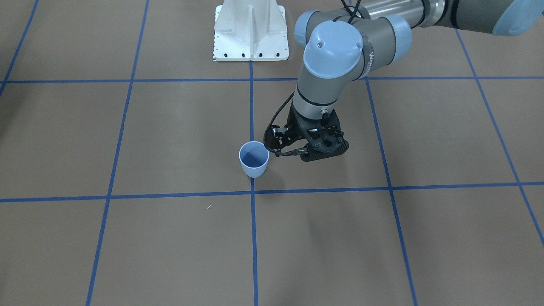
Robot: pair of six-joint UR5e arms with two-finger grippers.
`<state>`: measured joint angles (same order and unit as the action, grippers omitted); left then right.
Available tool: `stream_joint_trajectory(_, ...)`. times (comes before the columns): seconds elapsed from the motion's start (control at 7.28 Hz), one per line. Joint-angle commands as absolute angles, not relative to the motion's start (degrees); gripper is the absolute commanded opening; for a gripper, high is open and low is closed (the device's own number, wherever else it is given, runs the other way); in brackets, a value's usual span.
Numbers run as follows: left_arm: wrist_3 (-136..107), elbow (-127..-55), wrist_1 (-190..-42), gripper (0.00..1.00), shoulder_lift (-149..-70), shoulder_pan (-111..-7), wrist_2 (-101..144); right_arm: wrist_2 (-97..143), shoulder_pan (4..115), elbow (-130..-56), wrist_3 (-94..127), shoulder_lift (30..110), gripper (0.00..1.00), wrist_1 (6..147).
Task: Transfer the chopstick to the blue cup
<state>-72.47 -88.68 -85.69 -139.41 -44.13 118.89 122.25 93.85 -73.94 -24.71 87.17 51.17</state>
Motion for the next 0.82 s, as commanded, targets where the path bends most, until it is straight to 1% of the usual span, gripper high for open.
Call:
stream_joint_trajectory(0.0,-72.60,-89.03,-85.69,0.98,-139.40,-44.12,118.92,122.43,96.57,-75.05,-24.61,89.11,0.11,51.15)
stream_joint_trajectory(0.14,-72.60,-89.38,-85.69,0.98,-139.39,-44.03,119.00,122.34,97.64,-76.10,-24.61,90.43,0.02,51.15)
stream_joint_trajectory(0.27,-72.60,-89.47,-85.69,0.98,-139.48,-44.03,119.00,122.43,99.04,-76.55,-24.61,91.31,0.00,51.15)
stream_joint_trajectory(0.69,-72.68,-89.74,-85.69,0.98,-139.39,-43.95,119.09,122.43,100.81,-78.92,-22.78,91.41,0.00,51.33)
